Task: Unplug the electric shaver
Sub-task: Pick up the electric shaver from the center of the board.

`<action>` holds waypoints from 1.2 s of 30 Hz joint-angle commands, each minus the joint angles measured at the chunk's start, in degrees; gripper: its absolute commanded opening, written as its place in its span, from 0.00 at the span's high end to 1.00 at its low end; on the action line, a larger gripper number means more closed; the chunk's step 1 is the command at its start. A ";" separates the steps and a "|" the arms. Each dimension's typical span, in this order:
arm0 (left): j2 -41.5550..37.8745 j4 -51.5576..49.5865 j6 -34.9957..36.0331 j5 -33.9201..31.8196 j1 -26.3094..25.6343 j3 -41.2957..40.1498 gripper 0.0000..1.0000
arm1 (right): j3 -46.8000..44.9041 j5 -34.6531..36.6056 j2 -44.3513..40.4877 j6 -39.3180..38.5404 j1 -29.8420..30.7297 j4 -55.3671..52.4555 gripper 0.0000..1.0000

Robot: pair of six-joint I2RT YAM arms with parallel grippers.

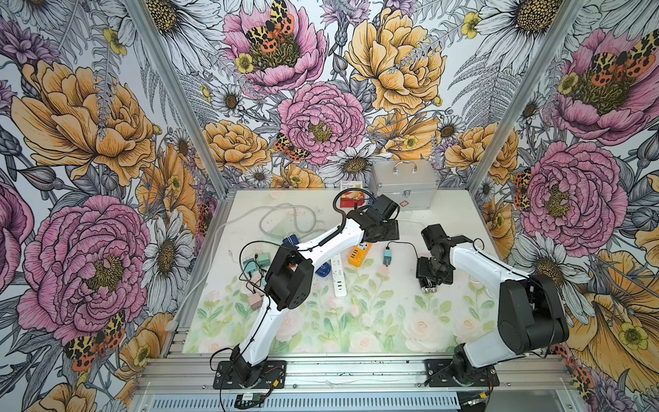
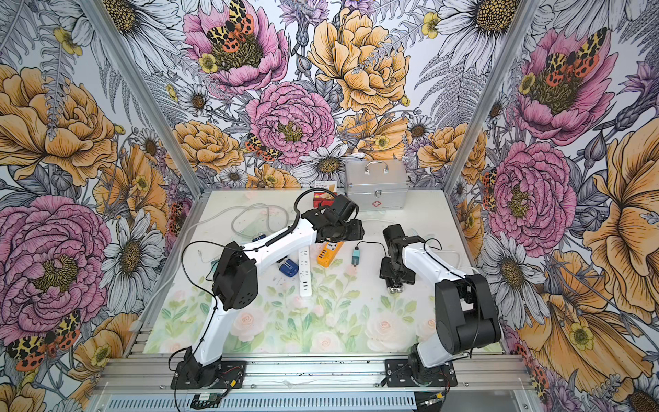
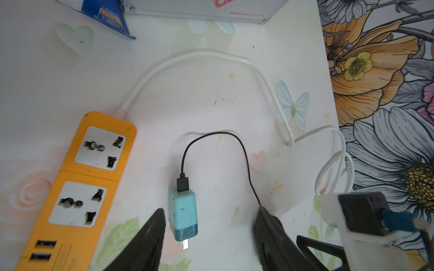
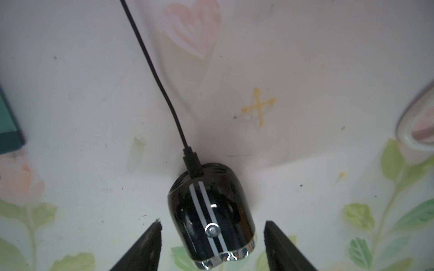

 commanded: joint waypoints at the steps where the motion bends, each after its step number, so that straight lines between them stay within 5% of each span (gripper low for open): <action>1: 2.26 -0.85 -2.91 2.33 0.40 2.30 0.38 | -1.70 -2.04 1.58 -1.19 -0.90 1.92 0.32; 23: 3.91 -0.77 -3.34 3.98 -1.45 2.86 0.38 | -1.75 -2.53 7.09 -4.10 -1.69 5.84 0.33; 36: 5.39 -0.44 -3.23 10.50 -2.16 3.18 0.38 | -2.79 -11.41 0.53 -8.26 -1.74 6.81 0.54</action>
